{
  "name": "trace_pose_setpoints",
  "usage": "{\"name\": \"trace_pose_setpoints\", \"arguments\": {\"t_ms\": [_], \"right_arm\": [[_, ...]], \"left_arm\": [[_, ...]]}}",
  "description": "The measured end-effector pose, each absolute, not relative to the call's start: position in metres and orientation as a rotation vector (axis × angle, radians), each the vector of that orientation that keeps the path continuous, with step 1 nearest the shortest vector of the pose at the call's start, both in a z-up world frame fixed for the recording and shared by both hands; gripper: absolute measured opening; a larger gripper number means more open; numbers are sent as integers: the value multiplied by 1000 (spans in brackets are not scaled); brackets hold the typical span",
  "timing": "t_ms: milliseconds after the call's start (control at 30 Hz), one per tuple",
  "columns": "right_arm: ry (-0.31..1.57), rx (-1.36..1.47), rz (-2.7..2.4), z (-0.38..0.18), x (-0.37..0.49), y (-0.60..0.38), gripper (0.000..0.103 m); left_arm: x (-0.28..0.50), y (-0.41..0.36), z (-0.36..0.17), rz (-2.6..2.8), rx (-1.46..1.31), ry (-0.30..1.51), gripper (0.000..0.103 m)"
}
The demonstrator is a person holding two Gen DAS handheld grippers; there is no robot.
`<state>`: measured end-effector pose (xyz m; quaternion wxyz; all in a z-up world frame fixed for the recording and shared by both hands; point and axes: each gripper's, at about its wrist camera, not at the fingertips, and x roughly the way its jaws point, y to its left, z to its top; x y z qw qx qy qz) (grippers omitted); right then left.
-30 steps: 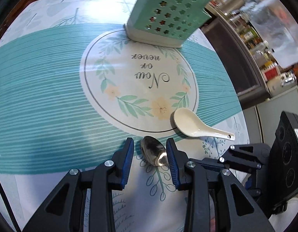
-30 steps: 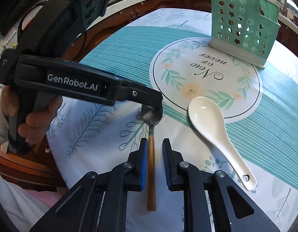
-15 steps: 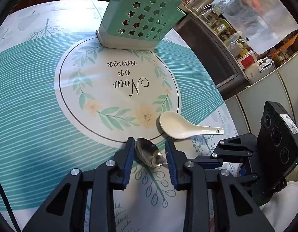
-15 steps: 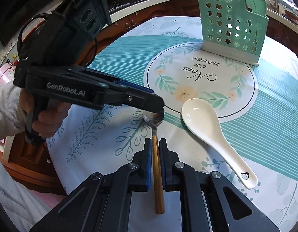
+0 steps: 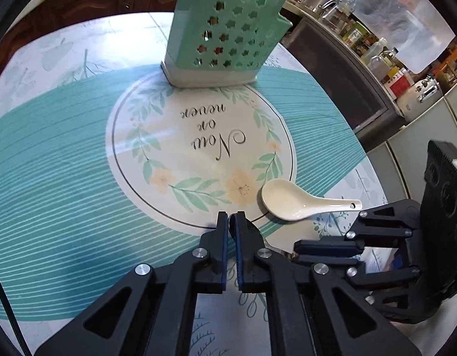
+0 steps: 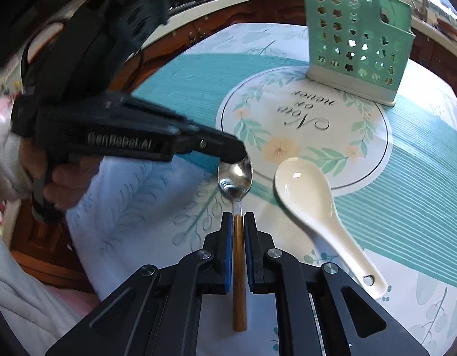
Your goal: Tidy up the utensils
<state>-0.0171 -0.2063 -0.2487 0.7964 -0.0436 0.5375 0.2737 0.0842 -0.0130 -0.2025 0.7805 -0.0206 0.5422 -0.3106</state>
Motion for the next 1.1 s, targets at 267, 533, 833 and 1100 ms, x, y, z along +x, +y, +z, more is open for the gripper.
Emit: {"name": "trace_pose_setpoints", "arguments": {"t_ms": [267, 533, 833, 1100], "right_arm": [[1142, -127, 480, -224, 18, -215, 10], [1240, -304, 552, -247, 53, -215, 26], [1283, -506, 630, -263, 58, -192, 26], [1361, -530, 680, -263, 73, -184, 5]], "left_arm": [[82, -4, -166, -578, 3, 1082, 1], [84, 6, -150, -537, -10, 1061, 1], [81, 23, -149, -470, -68, 1068, 1], [78, 31, -145, -436, -106, 1060, 1]]}}
